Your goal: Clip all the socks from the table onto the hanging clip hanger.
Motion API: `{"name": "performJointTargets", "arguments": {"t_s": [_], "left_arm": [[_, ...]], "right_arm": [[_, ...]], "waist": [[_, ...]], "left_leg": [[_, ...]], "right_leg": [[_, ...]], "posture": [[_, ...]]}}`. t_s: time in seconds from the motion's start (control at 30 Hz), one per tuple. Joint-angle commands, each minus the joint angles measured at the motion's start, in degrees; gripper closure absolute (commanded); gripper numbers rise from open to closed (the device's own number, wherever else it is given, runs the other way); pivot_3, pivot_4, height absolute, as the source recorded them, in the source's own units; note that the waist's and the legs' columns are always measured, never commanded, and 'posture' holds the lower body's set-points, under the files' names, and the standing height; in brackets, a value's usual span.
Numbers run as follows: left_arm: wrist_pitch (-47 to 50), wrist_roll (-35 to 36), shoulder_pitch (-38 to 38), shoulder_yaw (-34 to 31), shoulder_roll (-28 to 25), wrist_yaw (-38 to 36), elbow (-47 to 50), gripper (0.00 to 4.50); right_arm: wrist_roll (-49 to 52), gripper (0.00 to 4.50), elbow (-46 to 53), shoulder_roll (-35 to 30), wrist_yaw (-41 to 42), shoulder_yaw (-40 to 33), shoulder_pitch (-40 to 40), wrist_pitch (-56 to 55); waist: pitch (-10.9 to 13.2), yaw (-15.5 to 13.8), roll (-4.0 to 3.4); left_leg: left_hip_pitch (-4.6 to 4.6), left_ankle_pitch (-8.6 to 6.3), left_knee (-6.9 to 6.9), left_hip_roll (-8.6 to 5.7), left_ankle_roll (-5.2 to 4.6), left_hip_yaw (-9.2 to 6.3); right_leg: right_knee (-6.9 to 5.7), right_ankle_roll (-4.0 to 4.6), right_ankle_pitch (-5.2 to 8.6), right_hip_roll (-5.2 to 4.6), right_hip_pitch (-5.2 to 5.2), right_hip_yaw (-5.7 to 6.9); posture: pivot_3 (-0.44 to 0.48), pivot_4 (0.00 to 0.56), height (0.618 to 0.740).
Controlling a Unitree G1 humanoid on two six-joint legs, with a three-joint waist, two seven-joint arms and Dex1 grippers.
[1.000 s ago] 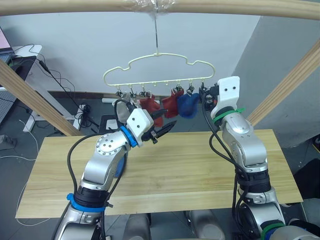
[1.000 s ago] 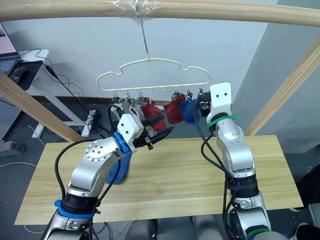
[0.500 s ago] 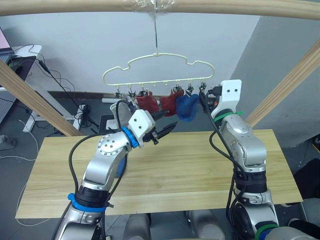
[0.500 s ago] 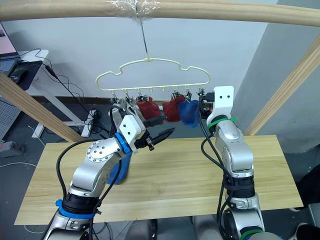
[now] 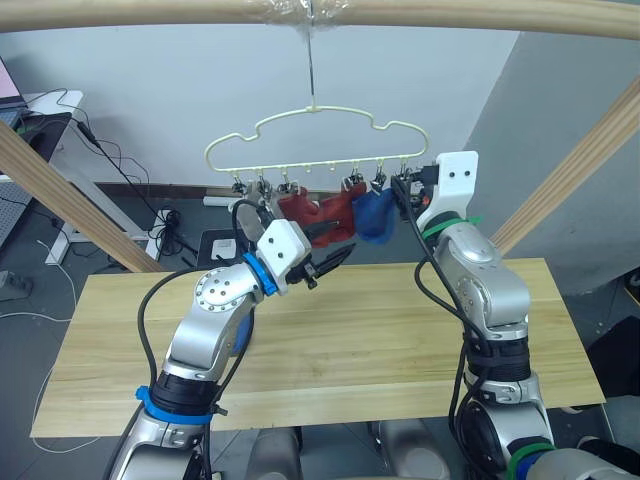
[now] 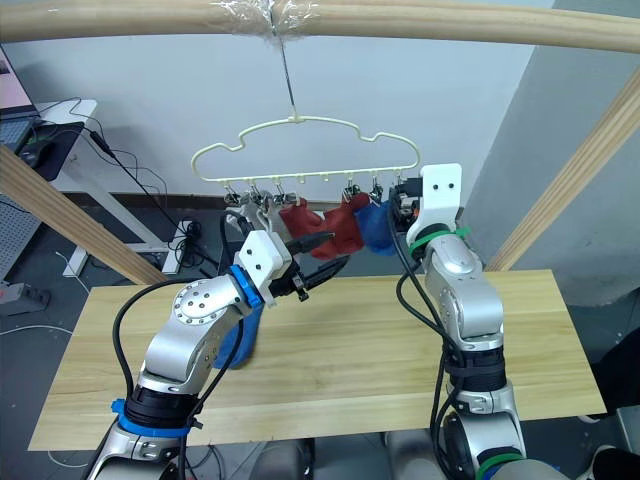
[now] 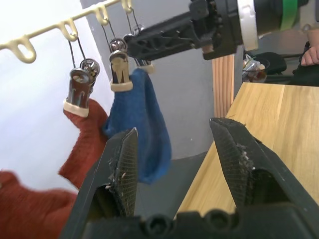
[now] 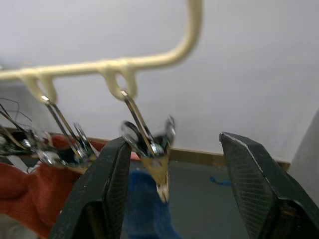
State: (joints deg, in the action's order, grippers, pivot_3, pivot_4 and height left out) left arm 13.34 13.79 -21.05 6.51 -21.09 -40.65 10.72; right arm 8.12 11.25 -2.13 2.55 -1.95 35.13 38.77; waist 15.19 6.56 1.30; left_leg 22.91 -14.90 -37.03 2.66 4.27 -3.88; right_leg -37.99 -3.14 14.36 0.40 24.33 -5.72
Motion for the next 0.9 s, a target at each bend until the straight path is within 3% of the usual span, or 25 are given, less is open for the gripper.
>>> {"name": "performJointTargets", "arguments": {"t_s": [0.03, 0.23, 0.33, 0.4, 0.9], "left_arm": [[-1.0, -0.2, -0.7, 0.4, 0.1, -0.1, 0.9, 1.92], [-1.1, -0.4, -0.7, 0.6, 0.0, -0.1, 0.8, 1.92], [-1.2, -0.5, -0.5, 0.6, 0.0, -0.1, 0.8, 1.92], [-1.2, -0.5, -0.4, 0.6, 0.0, -0.1, 0.8, 1.92], [-1.2, -0.7, -0.2, 0.8, -0.1, -0.3, 0.8, 1.92]], "right_arm": [[0.7, 1.61, 1.4, 0.7, 0.5, 0.9, 1.4, -0.7], [-0.1, 1.61, -0.2, 1.5, 0.1, 1.8, 2.4, -2.0], [-0.6, 2.16, -0.7, 1.8, -0.4, 2.0, 2.6, -2.6], [-0.8, 2.82, -0.8, 1.9, -0.6, 2.3, 2.6, -2.8], [-2.5, 2.82, -2.1, 2.2, -1.5, 2.5, 2.6, -5.0]], "waist": [[0.0, 0.0, 0.0], [0.0, 0.0, 0.0], [0.0, 0.0, 0.0], [0.0, 0.0, 0.0], [0.0, 0.0, 0.0]], "left_leg": [[0.0, 0.0, 0.0, 0.0, 0.0, 0.0], [0.0, 0.0, 0.0, 0.0, 0.0, 0.0], [0.0, 0.0, 0.0, 0.0, 0.0, 0.0], [0.0, 0.0, 0.0, 0.0, 0.0, 0.0], [0.0, 0.0, -0.01, 0.0, 0.0, 0.0]], "right_leg": [[0.0, 0.0, 0.0, 0.0, 0.0, 0.0], [0.0, 0.0, 0.0, 0.0, 0.0, 0.0], [-0.01, 0.0, 0.0, 0.0, 0.0, 0.01], [0.0, 0.0, 0.0, 0.0, 0.0, 0.0], [-0.02, 0.01, 0.0, 0.0, 0.0, 0.0]], "posture": [[-0.12, 0.226, 0.74], [-0.117, 0.225, 0.74], [-0.117, 0.225, 0.74], [-0.117, 0.225, 0.74], [-0.118, 0.225, 0.74]]}}
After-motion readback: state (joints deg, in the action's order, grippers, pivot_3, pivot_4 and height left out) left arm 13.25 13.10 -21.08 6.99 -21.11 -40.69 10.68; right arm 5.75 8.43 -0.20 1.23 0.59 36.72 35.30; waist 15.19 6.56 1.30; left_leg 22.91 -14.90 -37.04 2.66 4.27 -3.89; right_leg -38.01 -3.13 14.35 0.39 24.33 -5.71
